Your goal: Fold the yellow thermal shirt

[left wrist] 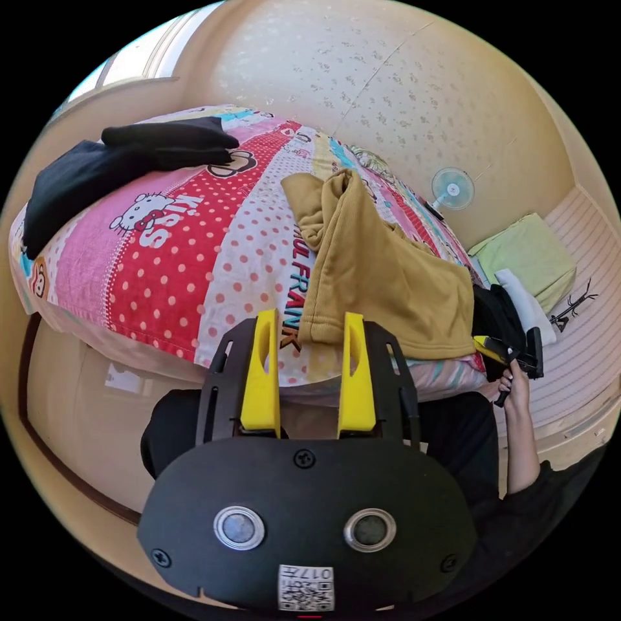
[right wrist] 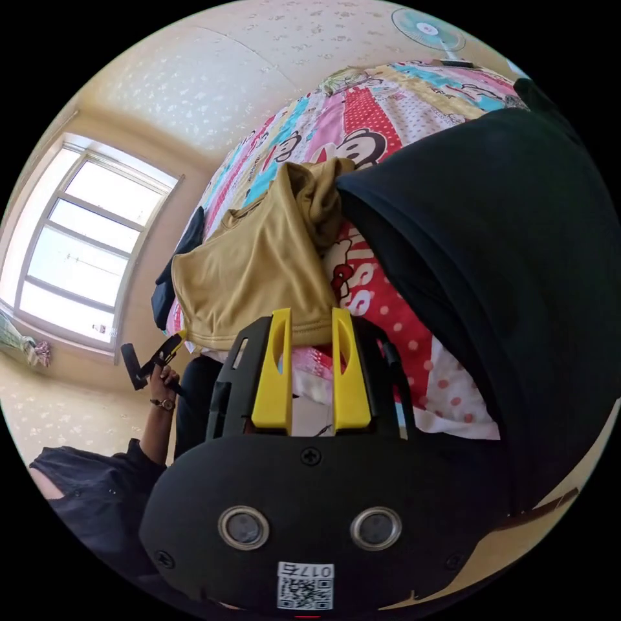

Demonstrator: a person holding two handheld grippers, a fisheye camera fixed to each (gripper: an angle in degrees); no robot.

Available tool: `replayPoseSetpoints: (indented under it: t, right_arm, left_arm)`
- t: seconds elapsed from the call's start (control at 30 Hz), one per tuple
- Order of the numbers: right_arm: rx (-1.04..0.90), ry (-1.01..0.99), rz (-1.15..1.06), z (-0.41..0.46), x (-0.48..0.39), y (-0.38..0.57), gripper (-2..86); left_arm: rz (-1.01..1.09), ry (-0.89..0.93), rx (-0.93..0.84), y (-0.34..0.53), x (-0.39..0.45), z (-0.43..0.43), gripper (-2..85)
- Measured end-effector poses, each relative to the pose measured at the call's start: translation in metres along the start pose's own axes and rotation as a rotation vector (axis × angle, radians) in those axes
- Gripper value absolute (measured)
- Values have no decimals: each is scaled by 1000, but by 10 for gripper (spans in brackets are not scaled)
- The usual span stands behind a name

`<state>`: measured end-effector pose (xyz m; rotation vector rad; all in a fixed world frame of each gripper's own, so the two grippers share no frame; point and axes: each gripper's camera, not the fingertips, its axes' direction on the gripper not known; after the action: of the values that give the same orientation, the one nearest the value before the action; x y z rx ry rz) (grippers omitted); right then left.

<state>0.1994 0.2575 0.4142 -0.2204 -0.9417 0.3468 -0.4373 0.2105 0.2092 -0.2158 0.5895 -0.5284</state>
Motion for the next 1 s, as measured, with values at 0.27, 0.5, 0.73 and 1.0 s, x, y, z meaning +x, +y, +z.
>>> replayPoseSetpoints:
  t: [0.27, 0.5, 0.73, 1.0]
  right_arm:
    - [-39, 196, -28, 13, -9, 17, 128]
    - [-127, 121, -65, -12, -20, 33, 55]
    - [22, -226, -357, -136, -62, 78, 29]
    - [187, -390, -518, -250, -110, 135, 23]
  left_arm:
    - [-48, 49, -26, 19, -2, -5, 128]
    - [-96, 213, -87, 37, -9, -32, 59]
    - [167, 312, 207, 49, 23, -179, 50]
    - [389, 370, 417, 78, 64, -302, 38]
